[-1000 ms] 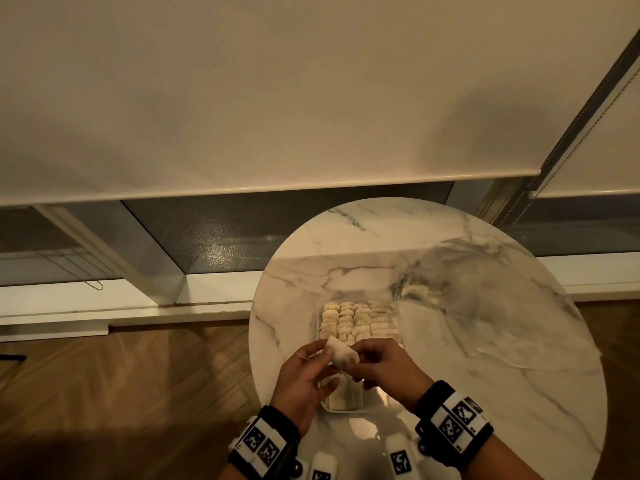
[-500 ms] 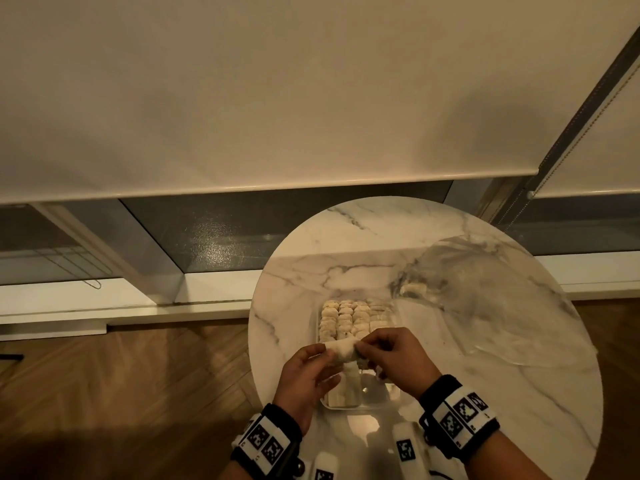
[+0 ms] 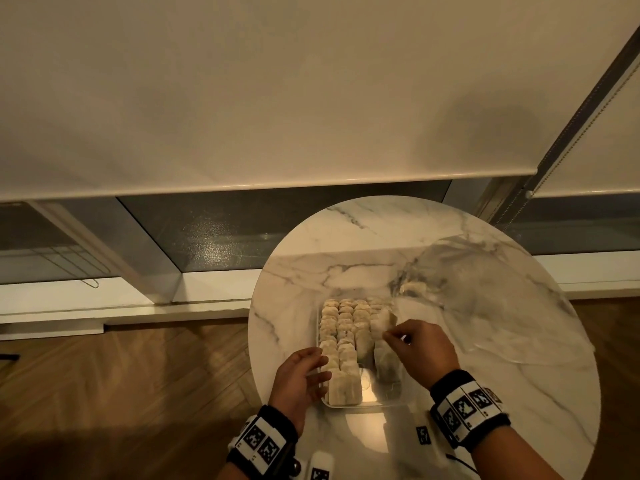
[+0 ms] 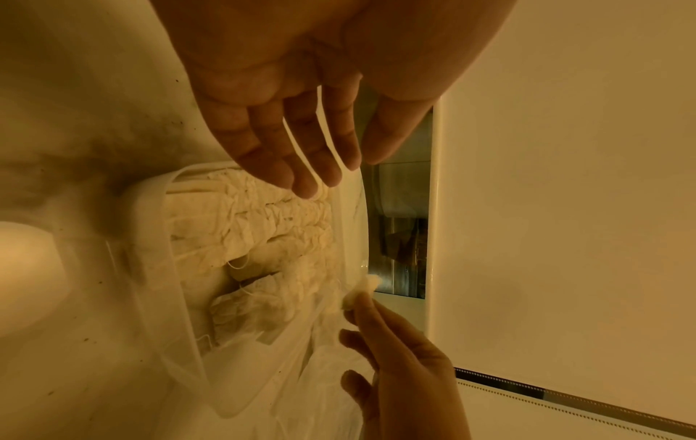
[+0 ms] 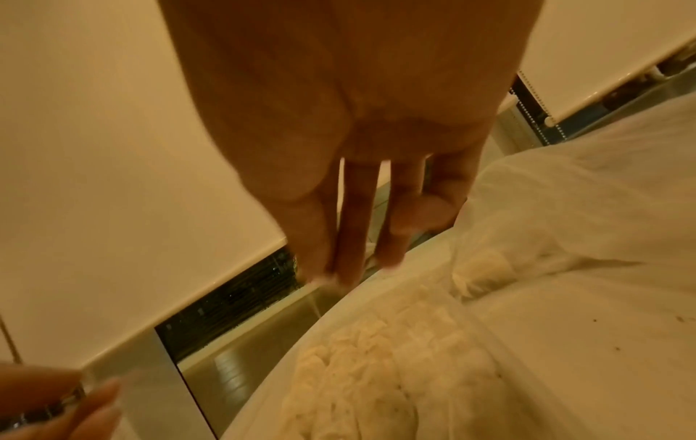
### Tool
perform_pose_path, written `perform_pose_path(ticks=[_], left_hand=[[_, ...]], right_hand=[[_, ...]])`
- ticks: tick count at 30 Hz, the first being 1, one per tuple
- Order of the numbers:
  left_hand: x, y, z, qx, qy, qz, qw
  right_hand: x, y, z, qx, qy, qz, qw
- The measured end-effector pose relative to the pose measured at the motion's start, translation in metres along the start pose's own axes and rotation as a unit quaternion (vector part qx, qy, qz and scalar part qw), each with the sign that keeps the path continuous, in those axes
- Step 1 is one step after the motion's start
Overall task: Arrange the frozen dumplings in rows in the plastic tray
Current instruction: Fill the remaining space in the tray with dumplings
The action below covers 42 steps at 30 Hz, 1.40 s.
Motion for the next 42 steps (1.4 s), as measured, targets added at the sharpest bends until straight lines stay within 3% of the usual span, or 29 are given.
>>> perform_pose_path(ticks=[2, 3, 6, 10, 11, 14, 16, 23, 30, 42], left_hand=[[-0.003, 0.001, 0.001, -0.001, -0.004, 0.003, 1.0], [-0.004, 0.0, 0.002, -0.001, -0.005, 0.004, 1.0], [-0.006, 0.0, 0.003, -0.001, -0.005, 0.008, 1.0], [-0.008, -0.002, 0.003, -0.002, -0.007, 0.008, 1.0], [-0.008, -0.002, 0.003, -0.002, -0.006, 0.008, 1.0], [-0.008, -0.004, 0.004, 0.0, -0.007, 0.007, 1.0], [-0.009, -0.005, 0.004, 0.003, -0.008, 0.006, 1.0], [-0.012, 0.001, 0.007, -0.002, -0.013, 0.008, 1.0], [-0.015, 0.005, 0.006, -0.003, -0.016, 0.013, 1.0], [-0.029, 0.009, 0.007, -0.006, -0.033, 0.0, 0.999]], right_hand=[[0.015, 0.004, -0.003, -0.001, 0.08, 0.015, 0.997], [0.014, 0.003, -0.002, 0.006, 0.073, 0.018, 0.997], [-0.006, -0.004, 0.005, 0.008, -0.043, -0.045, 0.998], [0.024, 0.002, -0.002, -0.023, 0.113, -0.042, 0.992], [0.023, 0.003, -0.002, -0.022, 0.106, -0.027, 0.994], [0.007, 0.006, 0.004, -0.04, -0.003, -0.006, 0.999], [0.009, 0.008, 0.003, -0.063, -0.004, -0.004, 0.998], [0.048, -0.001, -0.004, -0.057, 0.18, -0.076, 0.979], [0.089, 0.0, 0.006, -0.076, 0.291, -0.158, 0.941], [0.096, 0.01, 0.034, -0.063, 0.2, -0.137, 0.968]])
Point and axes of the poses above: each hand's wrist, its own z-axis towards the middle knuckle, its own x-axis out of the palm, y = z × x, the point moved 9 cm from there along z, towards the middle knuckle, and after that the axes turned 9 degrees about -y, right-handed, at the moved point
